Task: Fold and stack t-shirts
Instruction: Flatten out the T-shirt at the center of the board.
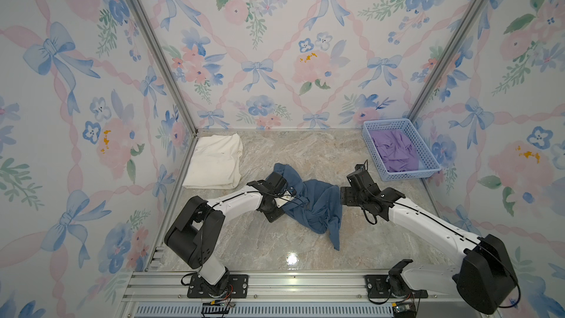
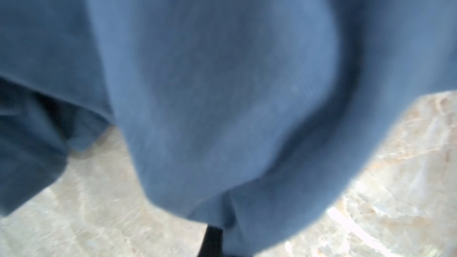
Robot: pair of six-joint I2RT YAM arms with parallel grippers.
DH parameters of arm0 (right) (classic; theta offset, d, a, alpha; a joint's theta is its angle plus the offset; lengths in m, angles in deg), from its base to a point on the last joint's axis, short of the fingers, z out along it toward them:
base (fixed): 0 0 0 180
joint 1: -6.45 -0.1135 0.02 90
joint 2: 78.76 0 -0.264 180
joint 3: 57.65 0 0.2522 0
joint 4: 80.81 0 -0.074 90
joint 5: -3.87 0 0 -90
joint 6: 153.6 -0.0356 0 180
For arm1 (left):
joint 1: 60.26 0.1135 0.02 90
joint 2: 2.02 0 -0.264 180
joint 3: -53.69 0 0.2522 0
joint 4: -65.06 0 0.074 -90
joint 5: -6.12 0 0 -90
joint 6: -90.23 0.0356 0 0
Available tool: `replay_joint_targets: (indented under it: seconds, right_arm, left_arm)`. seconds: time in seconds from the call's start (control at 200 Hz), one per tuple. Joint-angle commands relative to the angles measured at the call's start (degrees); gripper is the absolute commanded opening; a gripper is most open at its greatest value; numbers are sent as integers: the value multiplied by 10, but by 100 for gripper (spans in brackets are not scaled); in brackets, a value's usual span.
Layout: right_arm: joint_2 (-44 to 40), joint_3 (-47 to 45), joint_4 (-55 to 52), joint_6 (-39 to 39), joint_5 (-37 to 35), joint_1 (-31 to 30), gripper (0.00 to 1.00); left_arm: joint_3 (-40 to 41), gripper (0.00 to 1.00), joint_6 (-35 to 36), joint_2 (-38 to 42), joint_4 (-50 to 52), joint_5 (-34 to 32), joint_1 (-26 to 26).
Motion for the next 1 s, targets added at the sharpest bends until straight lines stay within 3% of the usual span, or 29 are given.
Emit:
replay_joint_targets:
  seconds: [0.0, 0.25, 0.365, 0.67, 0.87, 0.995]
  right_arm:
    - [-15, -12, -14, -2, 9, 0, 92]
    - [-22, -39, -13, -26, 32, -45, 91]
    - [-7, -43, -7, -38, 61, -82, 89]
    - [13, -25, -67, -88, 44, -197, 90]
    - [-3, -39, -133, -168, 36, -240, 87]
    - [-11, -60, -131, -182, 39, -245, 86]
  left_arm:
    - [-71, 0, 26, 94, -3, 1, 20]
    - [-153, 0, -2, 175, -19, 19, 95]
    - [-142, 0, -13, 193, -39, -8, 113]
    - [-90, 0, -27, 235, -68, -53, 135]
    - [-94, 0, -42, 218, -77, -126, 147]
    - [-112, 0, -80, 184, -86, -227, 177]
